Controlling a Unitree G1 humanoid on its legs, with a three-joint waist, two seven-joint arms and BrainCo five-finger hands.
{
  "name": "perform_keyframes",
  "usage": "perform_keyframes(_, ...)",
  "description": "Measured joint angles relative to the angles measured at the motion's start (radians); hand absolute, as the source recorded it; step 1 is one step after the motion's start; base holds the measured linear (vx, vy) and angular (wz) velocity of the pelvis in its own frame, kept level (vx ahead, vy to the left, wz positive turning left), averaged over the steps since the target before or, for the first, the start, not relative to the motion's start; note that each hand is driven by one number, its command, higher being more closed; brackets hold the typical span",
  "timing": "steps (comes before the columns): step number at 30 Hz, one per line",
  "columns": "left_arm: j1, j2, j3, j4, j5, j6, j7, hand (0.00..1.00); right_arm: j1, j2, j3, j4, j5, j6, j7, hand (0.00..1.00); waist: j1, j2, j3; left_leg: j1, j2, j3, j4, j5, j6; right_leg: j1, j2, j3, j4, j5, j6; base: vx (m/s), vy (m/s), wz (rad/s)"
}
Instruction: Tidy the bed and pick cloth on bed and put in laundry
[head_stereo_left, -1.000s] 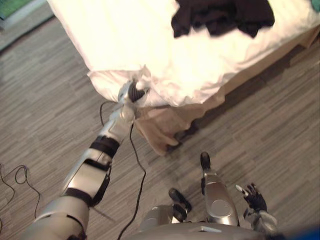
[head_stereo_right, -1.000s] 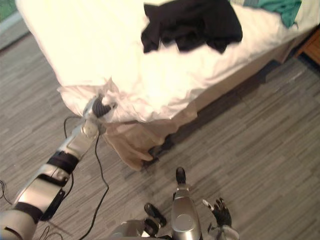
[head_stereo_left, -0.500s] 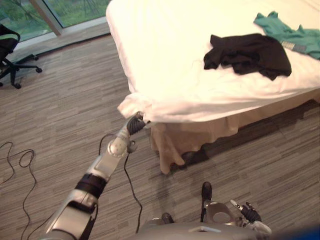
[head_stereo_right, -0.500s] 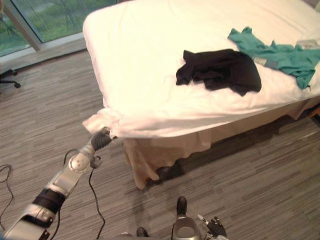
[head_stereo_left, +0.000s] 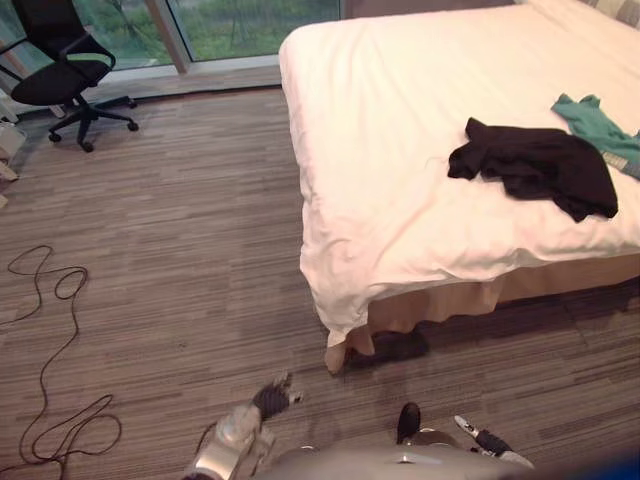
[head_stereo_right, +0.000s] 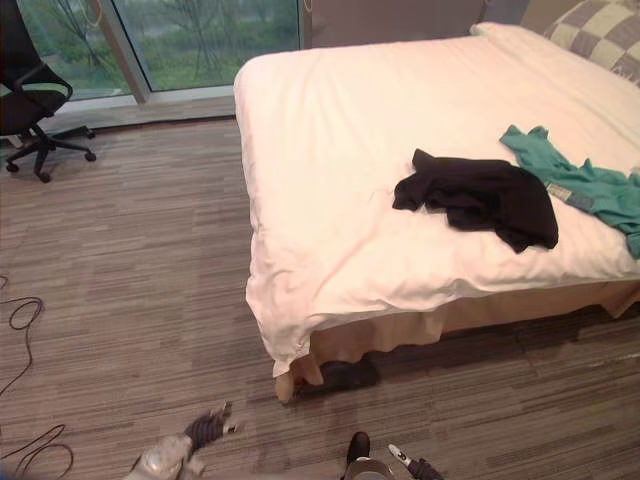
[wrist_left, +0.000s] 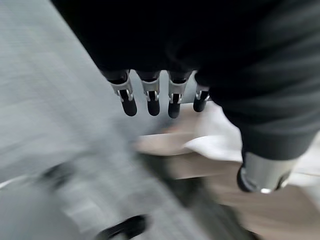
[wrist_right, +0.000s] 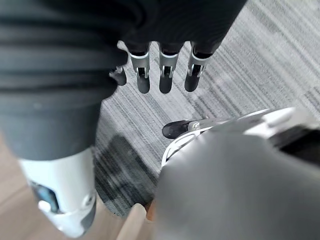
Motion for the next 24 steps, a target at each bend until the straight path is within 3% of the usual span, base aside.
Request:
perform_keyframes(4, 0.011, -0.051, 0.177, 0.144, 0.042, -0.022, 0.099, 0.0, 0.003, 0.015, -0.05, 0.03, 0.037, -0.015, -0.024, 0.0, 0.014, -0.003, -0.002, 0.017, -0.001, 0.03, 0.006, -0.009, -0.003, 0.006, 0.002, 0.029, 0.0, -0.001, 0.002, -0.04, 0.011, -0.22)
perform_keyframes(9, 0.004, -0.082, 0.297, 0.159, 0.035, 0.027, 0.169, 0.0, 0.013, 0.034, -0.091, 0.041, 0.138, -0.046, -0.08, 0.0, 0.016, 0.002, 0.001, 0.033, 0.005, 0.054, 0.015, -0.013, -0.01, 0.006, 0.005, 0.05, 0.0, -0.002, 0.002, -0.04, 0.002, -0.16)
perform_keyframes(15, -0.007, -0.126, 0.425, 0.16, -0.074, 0.015, 0.218, 0.0, 0.024, 0.039, -0.178, 0.041, 0.198, -0.111, -0.181, 0.0, 0.016, 0.003, 0.001, 0.036, 0.009, 0.06, 0.014, -0.017, -0.015, 0.009, 0.009, 0.051, 0.0, -0.005, 0.0, -0.01, 0.0, -0.02)
perform_keyframes(16, -0.007, -0.136, 0.448, 0.16, -0.096, 0.002, 0.232, 0.0, 0.023, 0.043, -0.197, 0.04, 0.199, -0.14, -0.215, 1.0, 0.019, 0.003, 0.001, 0.038, 0.009, 0.063, 0.014, -0.016, -0.014, 0.011, 0.01, 0.052, 0.0, -0.005, 0.0, 0.01, 0.009, -0.07)
perform_keyframes(17, -0.008, -0.139, 0.452, 0.16, -0.097, -0.003, 0.234, 0.0, 0.021, 0.043, -0.201, 0.039, 0.199, -0.157, -0.235, 1.0, 0.021, 0.003, 0.001, 0.04, 0.009, 0.067, 0.014, -0.016, -0.015, 0.014, 0.011, 0.052, 0.0, -0.005, 0.0, 0.02, 0.014, -0.11)
perform_keyframes(19, -0.017, -0.143, 0.452, 0.16, -0.117, -0.036, 0.236, 0.0, 0.001, 0.042, -0.256, -0.001, 0.19, -0.238, -0.315, 1.0, 0.027, 0.003, 0.002, 0.053, 0.009, 0.08, 0.004, -0.017, -0.015, 0.019, 0.014, 0.061, 0.0, -0.005, 0.0, 0.01, 0.019, -0.15)
perform_keyframes(21, -0.023, -0.141, 0.452, 0.159, -0.136, -0.062, 0.236, 0.0, -0.016, 0.027, -0.3, -0.074, 0.166, -0.294, -0.345, 1.0, 0.026, 0.001, 0.003, 0.057, 0.008, 0.081, 0.0, -0.017, -0.015, 0.02, 0.014, 0.063, 0.0, -0.005, 0.0, -0.01, 0.009, -0.05)
perform_keyframes(24, -0.037, -0.136, 0.446, 0.157, -0.139, -0.1, 0.232, 0.0, -0.097, -0.065, -0.328, -0.19, 0.045, -0.367, -0.329, 1.0, 0.026, -0.008, 0.007, 0.054, 0.006, 0.081, -0.001, -0.017, -0.016, 0.015, 0.013, 0.063, 0.0, -0.007, 0.001, 0.0, 0.0, 0.0)
